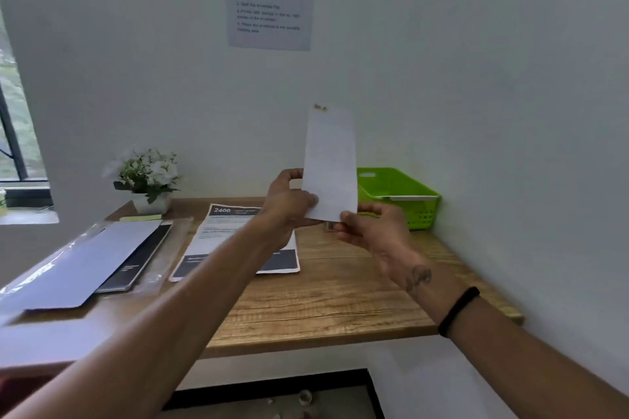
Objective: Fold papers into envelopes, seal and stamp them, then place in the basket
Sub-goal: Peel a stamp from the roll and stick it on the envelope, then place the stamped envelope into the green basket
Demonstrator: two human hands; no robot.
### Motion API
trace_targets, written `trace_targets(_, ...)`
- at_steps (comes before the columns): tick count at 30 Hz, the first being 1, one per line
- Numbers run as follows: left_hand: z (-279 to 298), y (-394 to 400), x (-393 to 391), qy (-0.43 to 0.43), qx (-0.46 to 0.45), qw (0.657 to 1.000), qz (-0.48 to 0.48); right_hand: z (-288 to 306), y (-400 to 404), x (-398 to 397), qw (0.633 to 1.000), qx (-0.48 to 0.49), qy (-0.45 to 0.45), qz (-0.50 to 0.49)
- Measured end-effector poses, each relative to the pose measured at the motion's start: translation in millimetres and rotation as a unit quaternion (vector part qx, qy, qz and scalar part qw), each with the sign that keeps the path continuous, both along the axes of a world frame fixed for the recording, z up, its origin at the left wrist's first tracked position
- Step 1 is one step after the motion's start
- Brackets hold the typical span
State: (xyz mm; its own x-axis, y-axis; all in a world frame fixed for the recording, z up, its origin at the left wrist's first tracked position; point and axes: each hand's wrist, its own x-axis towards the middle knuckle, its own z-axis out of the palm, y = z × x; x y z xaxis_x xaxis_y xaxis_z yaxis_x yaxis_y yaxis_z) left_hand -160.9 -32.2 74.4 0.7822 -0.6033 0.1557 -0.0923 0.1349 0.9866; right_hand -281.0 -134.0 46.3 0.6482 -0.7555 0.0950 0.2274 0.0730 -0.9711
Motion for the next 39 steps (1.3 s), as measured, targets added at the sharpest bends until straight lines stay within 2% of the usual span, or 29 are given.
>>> trace_targets(5, 1, -52, -13, -0.097, 0.053, 0.994, -0.017, 15, -53, -31, 0.989, -0.106, 0.058, -0.082)
trace_targets(10, 0, -98, -32, -0.157, 0.065, 0.985, -0.024, 18, -101, -55, 0.973, -0.146, 0.095, -0.15)
trace_targets(16, -13, -131, -45, -0.109, 0.054, 0.992, -0.017, 15, -133, -66, 0.954, -0.178, 0.114, -0.211)
trace_targets(20, -13, -134, -42, -0.059, 0.016, 0.996, -0.06, 15, -141, -62, 0.957, -0.172, 0.086, -0.219)
trace_targets(24, -7, -132, -31, -0.067, 0.028, 0.995, -0.075, 17, -150, -57, 0.957, -0.185, 0.078, -0.212)
trace_targets(31, -10, -138, -30, -0.194, 0.066, 0.977, -0.057, 11, -163, -47, 0.904, -0.301, 0.163, -0.255)
trace_targets(35, -11, -149, -32, -0.274, 0.086, 0.958, -0.024, 11, -168, -44, 0.864, -0.371, 0.206, -0.271)
trace_targets(39, -10, -155, -33, -0.349, 0.123, 0.929, -0.008, 7, -170, -42, 0.839, -0.419, 0.225, -0.264)
